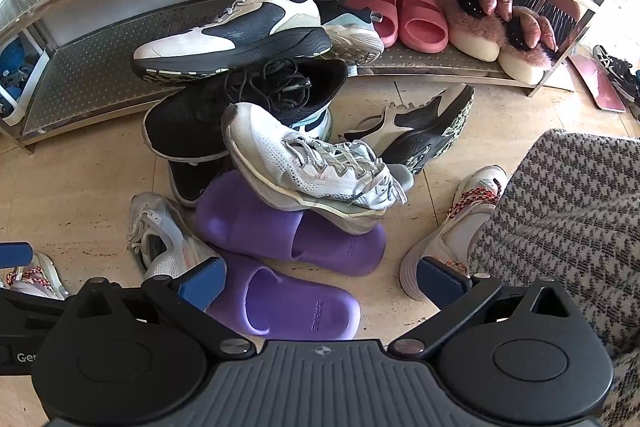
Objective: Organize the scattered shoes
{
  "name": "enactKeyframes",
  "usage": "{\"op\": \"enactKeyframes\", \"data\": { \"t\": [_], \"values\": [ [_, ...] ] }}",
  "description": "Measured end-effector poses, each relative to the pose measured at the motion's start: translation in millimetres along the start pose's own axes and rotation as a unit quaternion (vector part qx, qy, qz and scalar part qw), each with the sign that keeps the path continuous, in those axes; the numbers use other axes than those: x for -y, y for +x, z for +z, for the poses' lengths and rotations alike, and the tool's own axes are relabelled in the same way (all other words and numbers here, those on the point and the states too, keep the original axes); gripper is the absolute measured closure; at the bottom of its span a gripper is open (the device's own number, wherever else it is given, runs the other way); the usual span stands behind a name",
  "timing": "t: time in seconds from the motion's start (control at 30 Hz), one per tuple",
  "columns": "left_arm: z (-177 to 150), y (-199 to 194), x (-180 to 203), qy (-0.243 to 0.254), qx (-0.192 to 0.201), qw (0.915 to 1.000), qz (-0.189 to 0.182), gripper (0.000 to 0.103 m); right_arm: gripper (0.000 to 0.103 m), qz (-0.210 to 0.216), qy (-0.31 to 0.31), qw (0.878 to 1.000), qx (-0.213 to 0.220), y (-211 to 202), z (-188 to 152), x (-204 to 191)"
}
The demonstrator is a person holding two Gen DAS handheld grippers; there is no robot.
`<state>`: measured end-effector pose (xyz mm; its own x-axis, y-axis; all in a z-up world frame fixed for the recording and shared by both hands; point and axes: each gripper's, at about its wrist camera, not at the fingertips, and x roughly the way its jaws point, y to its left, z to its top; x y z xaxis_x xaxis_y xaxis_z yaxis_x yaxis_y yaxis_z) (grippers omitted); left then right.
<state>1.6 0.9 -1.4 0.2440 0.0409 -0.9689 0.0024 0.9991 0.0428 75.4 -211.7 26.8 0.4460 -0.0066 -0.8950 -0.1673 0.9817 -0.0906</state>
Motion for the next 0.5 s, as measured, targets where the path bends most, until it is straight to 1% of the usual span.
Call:
{"op": "enactKeyframes", "data": {
  "t": [0.5],
  "values": [
    [-1.6,-1.4,-1.6,-0.006,0.000,1.0000,0.002,0.000,0.001,0.000,-0.001,1.000,-0.003,0.0,-1.4,-1.2]
  ]
}}
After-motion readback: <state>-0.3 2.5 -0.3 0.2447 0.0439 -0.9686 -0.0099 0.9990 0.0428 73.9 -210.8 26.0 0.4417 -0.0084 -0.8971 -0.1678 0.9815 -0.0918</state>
